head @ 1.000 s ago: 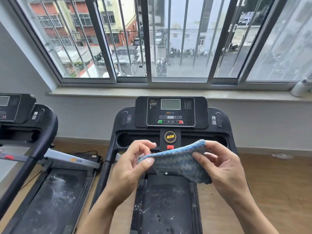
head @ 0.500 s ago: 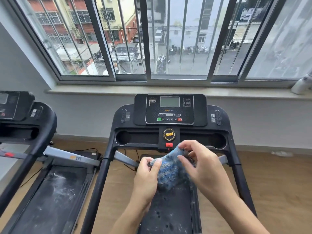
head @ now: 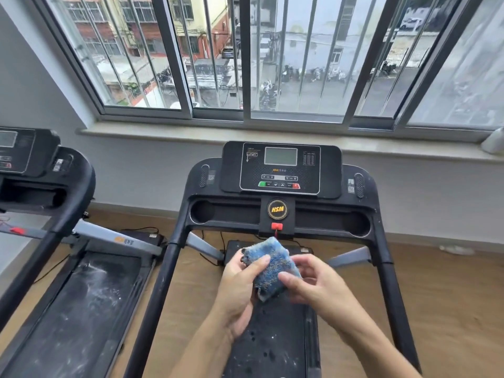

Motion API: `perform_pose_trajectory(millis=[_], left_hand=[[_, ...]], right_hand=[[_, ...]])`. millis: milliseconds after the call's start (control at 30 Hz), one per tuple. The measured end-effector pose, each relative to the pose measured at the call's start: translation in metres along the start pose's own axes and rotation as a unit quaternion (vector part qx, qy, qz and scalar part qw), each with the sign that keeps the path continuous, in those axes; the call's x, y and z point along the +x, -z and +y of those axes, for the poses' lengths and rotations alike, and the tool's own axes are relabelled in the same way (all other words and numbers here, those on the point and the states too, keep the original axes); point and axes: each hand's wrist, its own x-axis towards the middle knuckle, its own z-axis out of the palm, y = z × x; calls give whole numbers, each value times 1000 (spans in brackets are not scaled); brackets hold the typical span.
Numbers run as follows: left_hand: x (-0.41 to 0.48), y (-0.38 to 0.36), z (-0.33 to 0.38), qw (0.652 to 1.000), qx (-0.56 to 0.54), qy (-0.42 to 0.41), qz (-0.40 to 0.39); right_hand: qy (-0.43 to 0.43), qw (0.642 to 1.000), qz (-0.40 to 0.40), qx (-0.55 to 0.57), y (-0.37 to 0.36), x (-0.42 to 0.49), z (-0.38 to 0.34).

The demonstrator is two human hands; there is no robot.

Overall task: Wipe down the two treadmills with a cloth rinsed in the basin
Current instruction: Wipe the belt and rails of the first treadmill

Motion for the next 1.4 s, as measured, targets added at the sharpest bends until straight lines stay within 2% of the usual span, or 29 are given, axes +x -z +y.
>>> perform_pose_trajectory(millis=[133,233,367,567,767,933,1067,1233,1333,1400], left_hand=[[12,27,-16,998,40,12,38],[17,61,-38,994,81,69,21],[33,99,-71,987,119,103,12],[106,168,-122,974,131,168,80],[214,220,-210,957,157,214,122],[276,259,-319,949,157,231,143],[339,294,-421,957,138,218,131],[429,367,-542,964,106,205,130],[475,426,-595,961,157,174,146],[498,471,-623,936,257,135,201]], right_hand=[[-24,999,-7,30,-23,7,49],[-65,997,-23,28,-34,12,77],[-101,994,13,37,-54,32,104],[-184,981,40,36,-108,104,153],[-226,974,5,15,-135,218,250],[-309,950,-40,8,-137,303,367],[-270,953,-101,-99,-141,377,472],[-302,939,-116,-114,-154,467,618],[-274,943,-102,-158,-176,511,684],[-187,953,-52,-232,-188,546,720]])
